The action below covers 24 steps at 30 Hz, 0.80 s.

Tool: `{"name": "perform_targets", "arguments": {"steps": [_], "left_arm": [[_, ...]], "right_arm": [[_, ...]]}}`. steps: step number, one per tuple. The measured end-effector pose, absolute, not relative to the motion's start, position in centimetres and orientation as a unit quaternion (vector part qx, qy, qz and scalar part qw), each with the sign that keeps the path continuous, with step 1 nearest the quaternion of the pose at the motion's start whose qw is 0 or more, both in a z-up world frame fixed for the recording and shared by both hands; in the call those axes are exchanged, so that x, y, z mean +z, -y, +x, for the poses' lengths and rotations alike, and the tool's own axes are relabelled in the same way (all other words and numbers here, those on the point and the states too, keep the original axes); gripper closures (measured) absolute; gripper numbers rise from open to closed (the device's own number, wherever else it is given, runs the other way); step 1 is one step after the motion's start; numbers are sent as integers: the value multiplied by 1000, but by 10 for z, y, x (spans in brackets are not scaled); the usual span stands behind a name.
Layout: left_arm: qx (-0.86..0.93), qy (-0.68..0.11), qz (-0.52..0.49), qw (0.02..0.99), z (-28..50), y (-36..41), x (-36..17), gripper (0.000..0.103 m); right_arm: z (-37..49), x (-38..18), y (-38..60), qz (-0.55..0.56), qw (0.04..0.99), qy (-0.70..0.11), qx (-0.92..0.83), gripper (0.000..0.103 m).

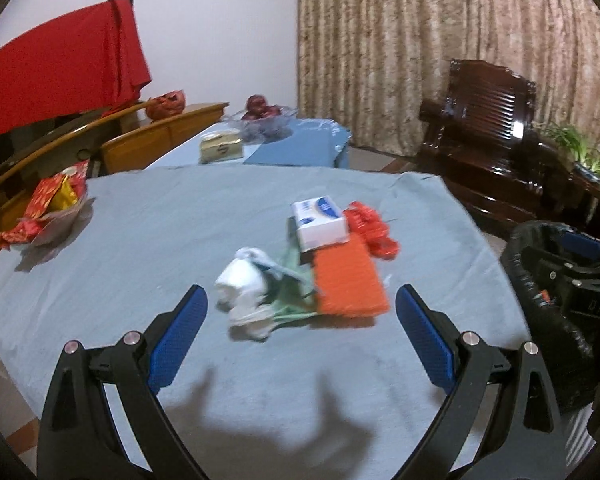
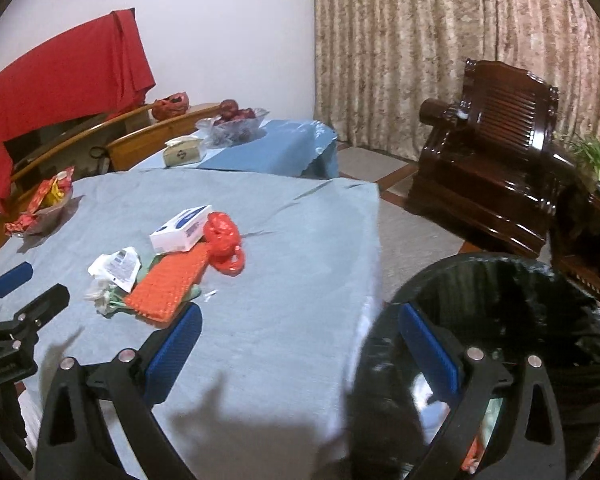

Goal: Collect trash
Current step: 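Move both tools back over the table toward the remaining trash, then grasp the second orange foam sleeve with the right gripper and lift it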

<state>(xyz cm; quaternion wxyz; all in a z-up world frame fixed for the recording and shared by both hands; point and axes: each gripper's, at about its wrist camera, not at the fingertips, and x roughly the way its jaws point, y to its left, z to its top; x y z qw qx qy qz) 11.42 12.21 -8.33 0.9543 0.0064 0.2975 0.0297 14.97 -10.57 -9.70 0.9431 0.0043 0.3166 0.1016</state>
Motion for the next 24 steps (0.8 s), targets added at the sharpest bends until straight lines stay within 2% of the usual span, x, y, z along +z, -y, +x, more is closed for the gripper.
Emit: {"name": "perform_targets", "arguments": {"steps": [15, 17, 24], "left_arm": [[84, -320, -31, 943, 139, -190, -110, 10], [86, -323, -34, 942, 141, -194, -113, 11], [89, -333, -49, 937, 148, -207, -123, 11]], "right_arm": [[193, -135, 14, -25, 924, -346, 164, 8], [199, -143, 3, -29, 918, -356, 172, 11], [212, -165, -22, -40, 898, -389, 202, 31]]}}
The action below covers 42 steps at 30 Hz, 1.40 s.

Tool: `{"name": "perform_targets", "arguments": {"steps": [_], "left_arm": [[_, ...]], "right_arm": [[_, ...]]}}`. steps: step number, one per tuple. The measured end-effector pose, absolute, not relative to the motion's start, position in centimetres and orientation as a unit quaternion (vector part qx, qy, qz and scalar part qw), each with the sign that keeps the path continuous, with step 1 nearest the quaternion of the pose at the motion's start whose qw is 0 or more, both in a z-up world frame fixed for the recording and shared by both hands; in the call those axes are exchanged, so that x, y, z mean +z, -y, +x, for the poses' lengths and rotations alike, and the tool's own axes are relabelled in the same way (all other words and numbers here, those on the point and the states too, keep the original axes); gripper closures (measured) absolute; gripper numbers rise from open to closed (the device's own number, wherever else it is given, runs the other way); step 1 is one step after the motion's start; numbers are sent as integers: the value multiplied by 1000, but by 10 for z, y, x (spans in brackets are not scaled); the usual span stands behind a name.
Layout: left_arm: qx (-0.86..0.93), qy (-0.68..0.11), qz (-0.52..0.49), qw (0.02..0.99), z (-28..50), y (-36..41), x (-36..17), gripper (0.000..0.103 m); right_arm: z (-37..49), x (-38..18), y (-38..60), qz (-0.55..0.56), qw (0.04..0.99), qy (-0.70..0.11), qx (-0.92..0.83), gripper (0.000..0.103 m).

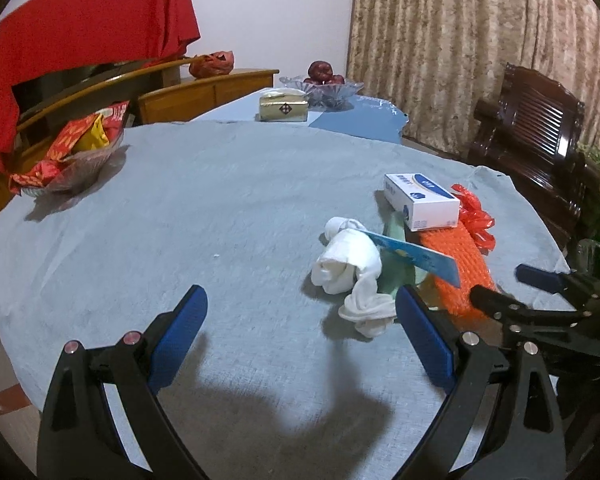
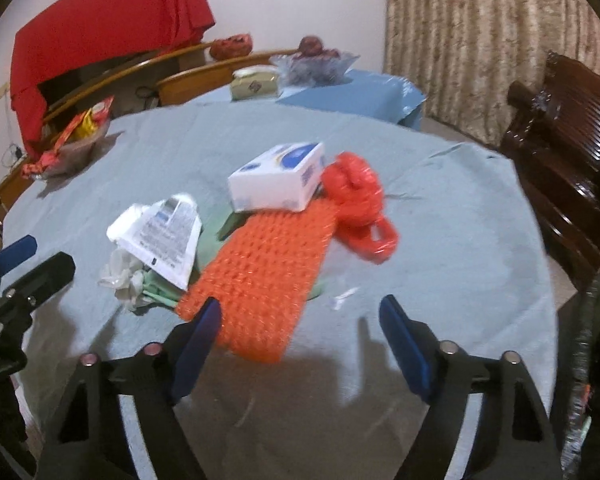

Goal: Collect trash
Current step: 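Grasp the second orange foam sleeve with the right gripper and lift it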

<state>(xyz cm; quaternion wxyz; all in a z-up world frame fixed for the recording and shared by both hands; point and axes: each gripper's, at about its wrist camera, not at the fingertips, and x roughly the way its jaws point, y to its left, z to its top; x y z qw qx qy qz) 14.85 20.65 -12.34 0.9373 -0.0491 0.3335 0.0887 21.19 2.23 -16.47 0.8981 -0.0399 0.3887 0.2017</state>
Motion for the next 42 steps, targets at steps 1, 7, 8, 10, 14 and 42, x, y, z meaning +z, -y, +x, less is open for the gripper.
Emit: {"name": "perform_targets", "arguments": {"steps": [1, 7, 8, 10, 14, 42], "left_arm": [[87, -335, -50, 937, 149, -207, -125, 11], [81, -341, -50, 935, 152, -203, -131, 11], [81, -341, -50, 935, 152, -202, -132, 11], [79, -341, -50, 935, 154, -200, -132, 11], [72, -338, -46, 937, 154, -191, -128, 11], [52, -342, -49, 937, 150, -164, -124, 13]], "right_arm": [[213, -167, -24, -39, 895, -393, 207, 36], [212, -171, -31, -41, 880, -403, 248, 74], [212, -170, -31, -41, 880, -402, 250, 77], [212, -168, -26, -34, 879, -404, 252, 87], [210, -161, -14, -25, 881, -401, 250, 90], [211, -164, 11, -47, 892, -404, 198, 28]]}}
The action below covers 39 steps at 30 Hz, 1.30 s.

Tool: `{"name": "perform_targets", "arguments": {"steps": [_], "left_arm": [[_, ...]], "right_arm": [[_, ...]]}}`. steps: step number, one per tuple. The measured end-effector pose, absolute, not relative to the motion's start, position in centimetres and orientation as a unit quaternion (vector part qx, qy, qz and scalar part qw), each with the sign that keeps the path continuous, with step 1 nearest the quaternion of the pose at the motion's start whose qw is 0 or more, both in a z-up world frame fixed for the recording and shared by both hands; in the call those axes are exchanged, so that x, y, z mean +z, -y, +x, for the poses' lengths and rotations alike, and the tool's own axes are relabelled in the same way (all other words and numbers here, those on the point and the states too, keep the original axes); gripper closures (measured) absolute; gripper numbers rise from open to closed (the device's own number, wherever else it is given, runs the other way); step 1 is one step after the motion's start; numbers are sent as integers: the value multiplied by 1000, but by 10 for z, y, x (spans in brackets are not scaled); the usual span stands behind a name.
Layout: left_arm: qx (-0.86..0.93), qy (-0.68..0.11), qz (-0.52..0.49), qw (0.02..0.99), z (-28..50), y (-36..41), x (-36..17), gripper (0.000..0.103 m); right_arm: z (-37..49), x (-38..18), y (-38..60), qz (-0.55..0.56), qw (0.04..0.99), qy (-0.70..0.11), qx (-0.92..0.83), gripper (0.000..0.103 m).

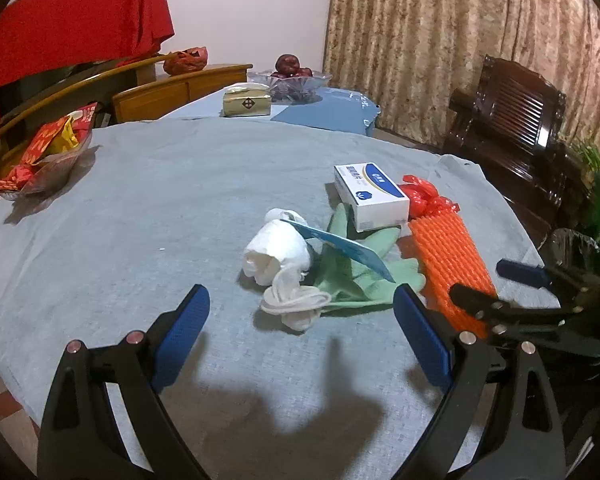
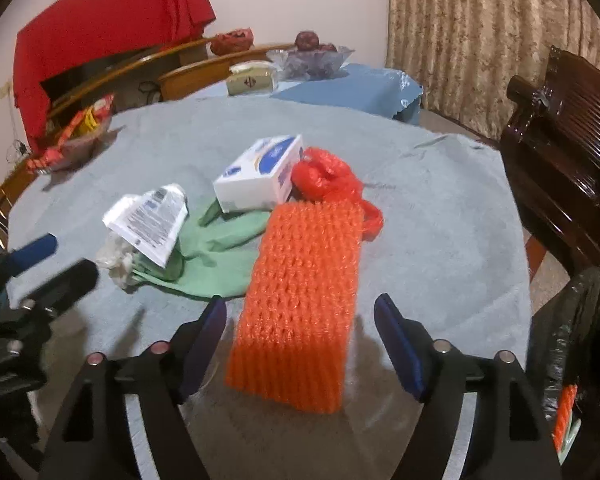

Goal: Collect trash
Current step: 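Grasp the second orange foam sleeve with the right gripper and lift it, then grasp the white alcohol-pad box with the left gripper and lift it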

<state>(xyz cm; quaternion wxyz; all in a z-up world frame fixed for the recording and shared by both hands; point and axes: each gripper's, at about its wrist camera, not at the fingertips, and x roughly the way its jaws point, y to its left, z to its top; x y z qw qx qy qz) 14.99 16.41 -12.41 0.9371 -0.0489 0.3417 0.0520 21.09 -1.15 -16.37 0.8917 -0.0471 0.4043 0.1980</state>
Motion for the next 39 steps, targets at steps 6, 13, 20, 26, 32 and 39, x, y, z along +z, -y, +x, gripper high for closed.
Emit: {"name": "perform_targets", "arguments": {"steps": [6, 13, 20, 26, 32, 39], "left_arm": [[48, -339, -48, 938, 150, -161, -121, 13], [34, -331, -45, 942, 151, -145, -112, 13], [14, -322, -42, 946, 155, -122, -102, 13], [4, -319, -40, 947, 173, -108, -96, 16], [11, -323, -45, 945, 212, -103, -92, 20], [27, -350, -43, 935, 265, -93, -103, 29]], "right_arm": [[211, -175, 16, -34, 880, -423, 212, 62], [201, -158, 33, -19, 883, -412, 223, 81], [197, -135, 56, -3, 897, -392, 205, 81], [210, -125, 76, 13, 905, -382, 185, 81], [228, -119, 82, 15, 912, -372, 173, 81], [255, -119, 84, 19, 916, -367, 163, 81]]}}
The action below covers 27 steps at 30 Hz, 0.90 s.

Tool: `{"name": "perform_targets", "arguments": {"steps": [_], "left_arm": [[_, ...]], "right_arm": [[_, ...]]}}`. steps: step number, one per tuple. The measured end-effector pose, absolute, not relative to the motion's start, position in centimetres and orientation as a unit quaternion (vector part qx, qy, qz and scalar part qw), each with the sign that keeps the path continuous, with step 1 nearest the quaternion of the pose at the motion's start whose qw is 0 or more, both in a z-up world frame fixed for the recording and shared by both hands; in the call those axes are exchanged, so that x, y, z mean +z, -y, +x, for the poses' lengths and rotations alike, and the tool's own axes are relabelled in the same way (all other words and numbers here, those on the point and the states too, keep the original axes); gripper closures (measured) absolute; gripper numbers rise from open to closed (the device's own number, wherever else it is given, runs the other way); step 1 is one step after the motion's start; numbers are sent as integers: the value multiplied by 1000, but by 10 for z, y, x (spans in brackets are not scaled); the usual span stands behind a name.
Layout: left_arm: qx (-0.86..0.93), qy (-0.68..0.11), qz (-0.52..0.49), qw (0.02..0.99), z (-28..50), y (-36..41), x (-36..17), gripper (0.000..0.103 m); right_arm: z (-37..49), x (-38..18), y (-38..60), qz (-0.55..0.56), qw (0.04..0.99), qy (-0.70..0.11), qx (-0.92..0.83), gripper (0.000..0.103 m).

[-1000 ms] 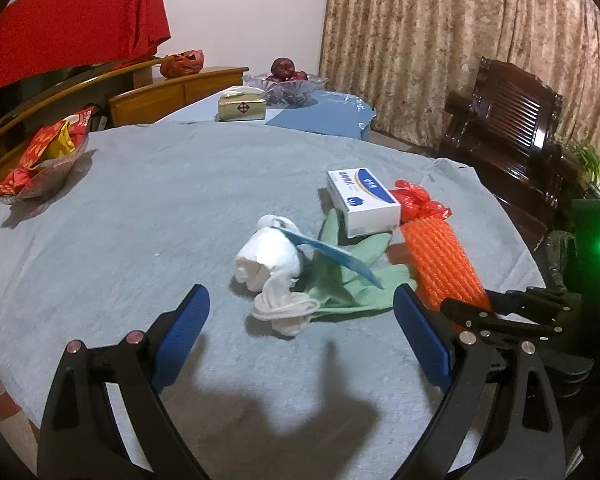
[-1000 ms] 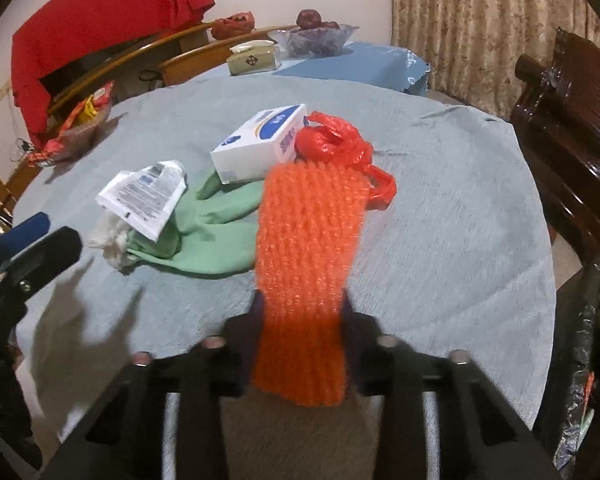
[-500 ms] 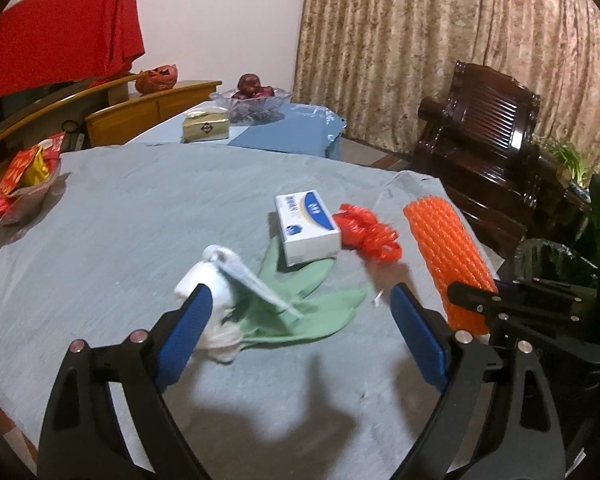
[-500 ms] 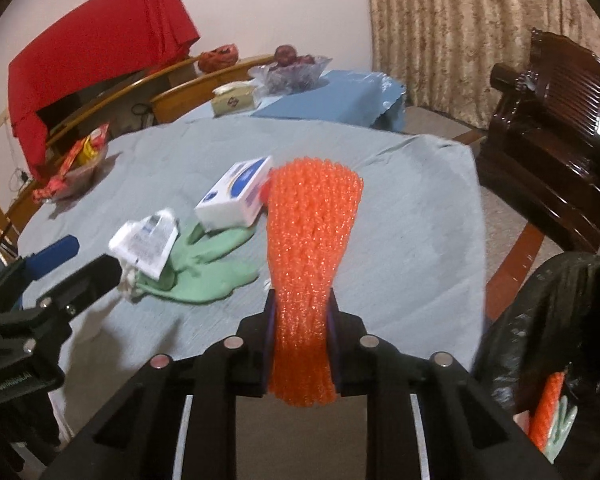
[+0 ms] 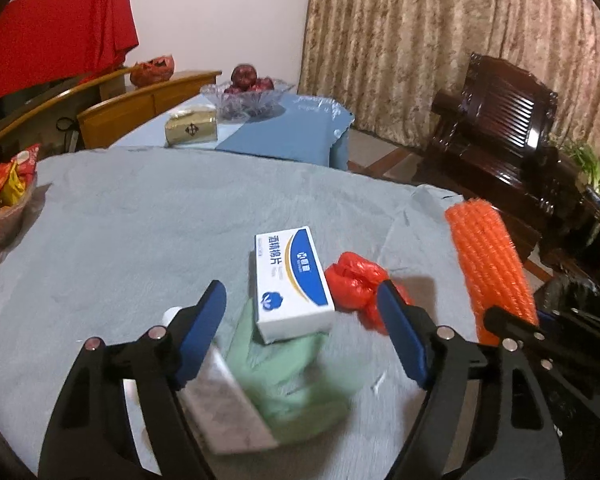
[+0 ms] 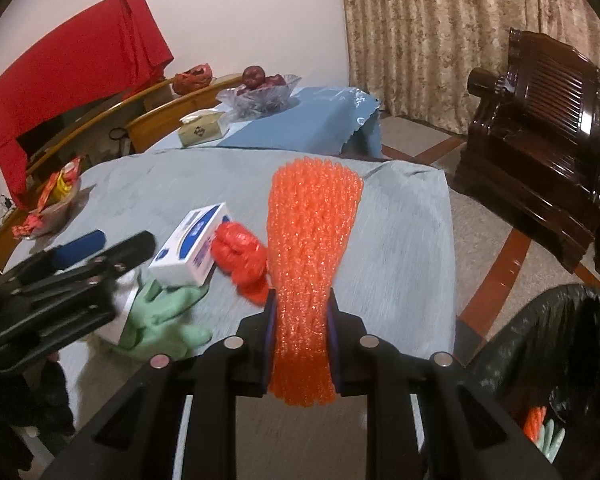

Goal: Collect trash
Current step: 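Grasp the white alcohol-pad box with the left gripper and lift it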

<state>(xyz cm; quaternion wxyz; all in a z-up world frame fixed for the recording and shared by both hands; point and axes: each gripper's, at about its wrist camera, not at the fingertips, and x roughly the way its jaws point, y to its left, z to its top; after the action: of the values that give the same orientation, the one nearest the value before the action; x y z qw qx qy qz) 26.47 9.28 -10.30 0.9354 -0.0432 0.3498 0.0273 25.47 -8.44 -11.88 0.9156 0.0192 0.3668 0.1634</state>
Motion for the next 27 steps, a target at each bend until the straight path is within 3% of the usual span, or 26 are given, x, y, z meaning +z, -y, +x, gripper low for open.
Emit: {"name": "perform_targets", "arguments": {"steps": [12, 19, 27], "left_arm": [[56, -417, -62, 905, 298, -99, -146, 37], [53, -430, -58, 899, 310, -100, -154, 46], [51, -415, -57, 907, 301, -96, -147, 48]], "right_arm": [[276, -132, 88, 28, 913, -373, 163, 81], [280, -138, 87, 31, 910, -379, 162, 81], [276, -136, 84, 31, 910, -377, 169, 81]]}}
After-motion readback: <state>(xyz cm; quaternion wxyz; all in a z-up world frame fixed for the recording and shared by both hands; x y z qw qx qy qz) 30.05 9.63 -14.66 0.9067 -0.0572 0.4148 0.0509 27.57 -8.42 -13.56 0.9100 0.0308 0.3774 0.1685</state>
